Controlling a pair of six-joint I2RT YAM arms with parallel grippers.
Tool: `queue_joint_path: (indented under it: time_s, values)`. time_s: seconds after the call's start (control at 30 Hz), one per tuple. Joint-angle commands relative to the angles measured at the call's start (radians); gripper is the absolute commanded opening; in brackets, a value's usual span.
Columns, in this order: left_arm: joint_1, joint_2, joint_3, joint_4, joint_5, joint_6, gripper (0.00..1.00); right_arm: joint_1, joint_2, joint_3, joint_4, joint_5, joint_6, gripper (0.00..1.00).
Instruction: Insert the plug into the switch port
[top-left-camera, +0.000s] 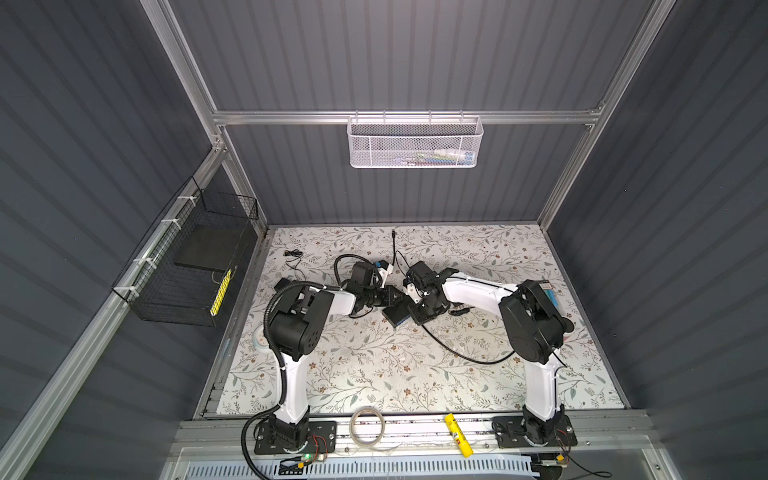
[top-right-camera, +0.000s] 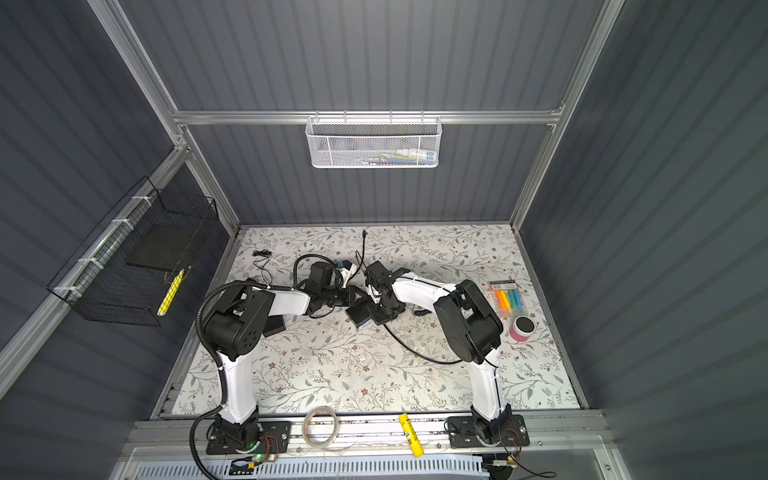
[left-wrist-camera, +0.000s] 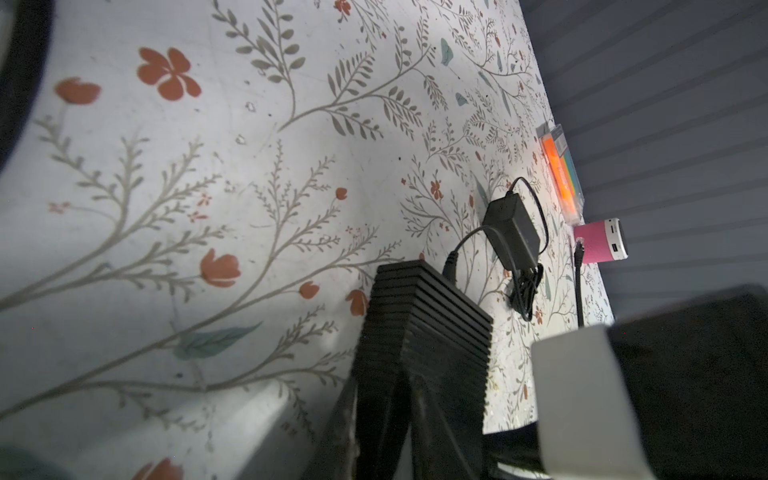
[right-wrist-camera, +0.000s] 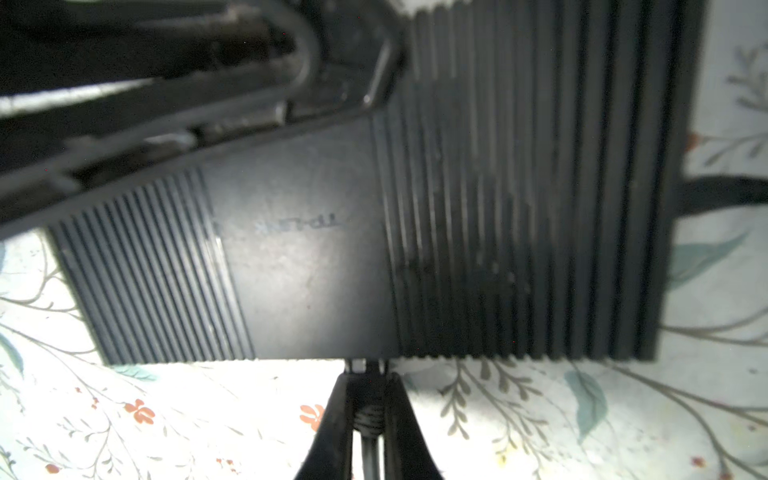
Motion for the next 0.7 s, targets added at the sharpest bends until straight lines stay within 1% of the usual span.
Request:
queue_joint_path:
  time_s: [0.0, 0.13, 0.2, 0.3, 0.43, 0.47, 0.5, 0.53, 0.57, 0.6, 0.67]
  values:
    - [-0.049, 0.059, -0.022, -0.292, -0.014, 0.035, 0.26, -0.013, -0.033, -0.011, 0.281, 0.036, 0.0, 0.06]
    - [-0.035, 0.057, 0.039, -0.338, -0.063, 0.063, 0.32, -0.013, -0.083, -0.069, 0.278, 0.056, -0.002, 0.12]
    - [-0.023, 0.053, 0.063, -0.362, -0.086, 0.078, 0.33, -0.013, -0.114, -0.109, 0.277, 0.068, -0.004, 0.19]
    - [0.009, 0.031, 0.078, -0.37, -0.109, 0.085, 0.42, -0.012, -0.171, -0.168, 0.249, 0.094, -0.011, 0.34]
    - [0.035, -0.018, 0.098, -0.388, -0.166, 0.108, 0.57, -0.026, -0.267, -0.251, 0.194, 0.121, -0.015, 0.47]
    - [0.04, -0.038, 0.1, -0.385, -0.179, 0.113, 0.61, -0.029, -0.293, -0.263, 0.182, 0.137, -0.015, 0.52]
    - [0.041, -0.061, 0.099, -0.378, -0.198, 0.117, 0.64, -0.033, -0.316, -0.275, 0.177, 0.151, -0.014, 0.58]
    - [0.042, -0.092, 0.093, -0.373, -0.238, 0.122, 0.67, -0.039, -0.345, -0.287, 0.174, 0.166, -0.012, 0.68]
    - [0.044, -0.13, 0.087, -0.367, -0.28, 0.129, 0.68, -0.051, -0.371, -0.296, 0.176, 0.184, -0.007, 0.95]
    - [0.047, -0.167, 0.075, -0.354, -0.329, 0.138, 0.7, -0.065, -0.397, -0.304, 0.183, 0.201, 0.001, 0.99]
    - [0.051, -0.276, 0.021, -0.3, -0.445, 0.163, 0.74, -0.105, -0.461, -0.334, 0.222, 0.242, 0.018, 0.99]
